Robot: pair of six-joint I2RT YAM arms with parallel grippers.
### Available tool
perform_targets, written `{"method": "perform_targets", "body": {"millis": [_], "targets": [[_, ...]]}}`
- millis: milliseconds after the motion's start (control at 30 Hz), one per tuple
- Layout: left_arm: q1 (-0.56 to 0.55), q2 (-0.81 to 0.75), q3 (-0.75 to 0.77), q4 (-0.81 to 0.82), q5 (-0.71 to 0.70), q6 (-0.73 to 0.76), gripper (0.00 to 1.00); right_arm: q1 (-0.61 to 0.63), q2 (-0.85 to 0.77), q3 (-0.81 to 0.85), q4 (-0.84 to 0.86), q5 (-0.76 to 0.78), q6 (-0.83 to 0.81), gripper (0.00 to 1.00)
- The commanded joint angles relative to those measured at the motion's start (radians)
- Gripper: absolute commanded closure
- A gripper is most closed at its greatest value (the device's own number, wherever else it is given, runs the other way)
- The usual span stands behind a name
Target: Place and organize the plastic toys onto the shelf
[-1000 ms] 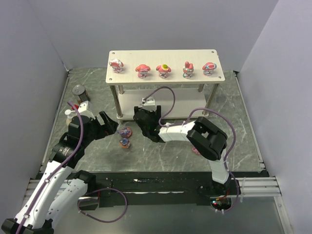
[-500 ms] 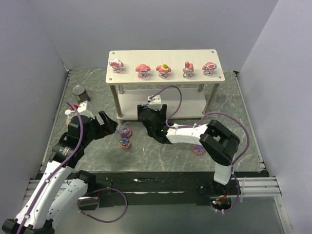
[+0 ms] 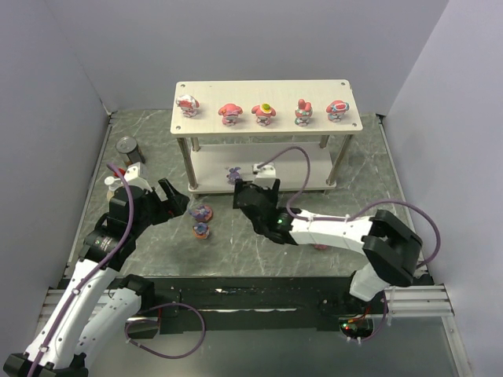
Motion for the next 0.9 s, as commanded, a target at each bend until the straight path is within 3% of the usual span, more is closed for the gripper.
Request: {"method": "perform_targets", "body": {"millis": [0,67,100,133,200,267,300,333,567,867], "targets": [[0.008,-0.014,0.0,0.044,0.023,0.011,0.04,0.016,-0.12,-0.097,-0.088,-0.048,0.12,0.26],[0.01,-0.014,0.0,0.044,0.024,0.009,0.04,0.03,-0.161,-0.174,-0.016,-0.092,0.07,0.37],[0.01,-0.011,0.0,0.044,0.024,0.011,0.04,0.035,-0.168,-0.194,0.051,-0.143,0.054,0.51],[0.01,-0.013,0.0,0.044,0.026,0.011,0.04,0.039,-0.169,-0.218,0.075,-0.161,0.033,0.58],[0.013,-0.009,0.001,0.044,0.026,0.011,0.04,0.056,-0.148,-0.221,0.119,-0.19,0.028,0.75],[0.014,-0.008,0.001,0.044,0.027,0.011,0.04,0.064,-0.087,-0.209,0.139,-0.201,0.02,0.83],[0.014,-0.006,0.001,0.044,0.027,0.011,0.04,0.068,-0.061,-0.2,0.15,-0.205,0.022,0.95],[0.016,-0.006,0.001,0.044,0.027,0.011,0.04,0.069,-0.032,-0.179,0.161,-0.208,0.04,0.99],[0.017,-0.006,0.0,0.045,0.035,0.012,0.04,0.067,0.195,-0.077,0.215,-0.163,0.052,1.0],[0.017,-0.006,0.0,0.047,0.036,0.014,0.04,0.024,0.327,0.012,0.176,-0.126,0.014,1.0]]}}
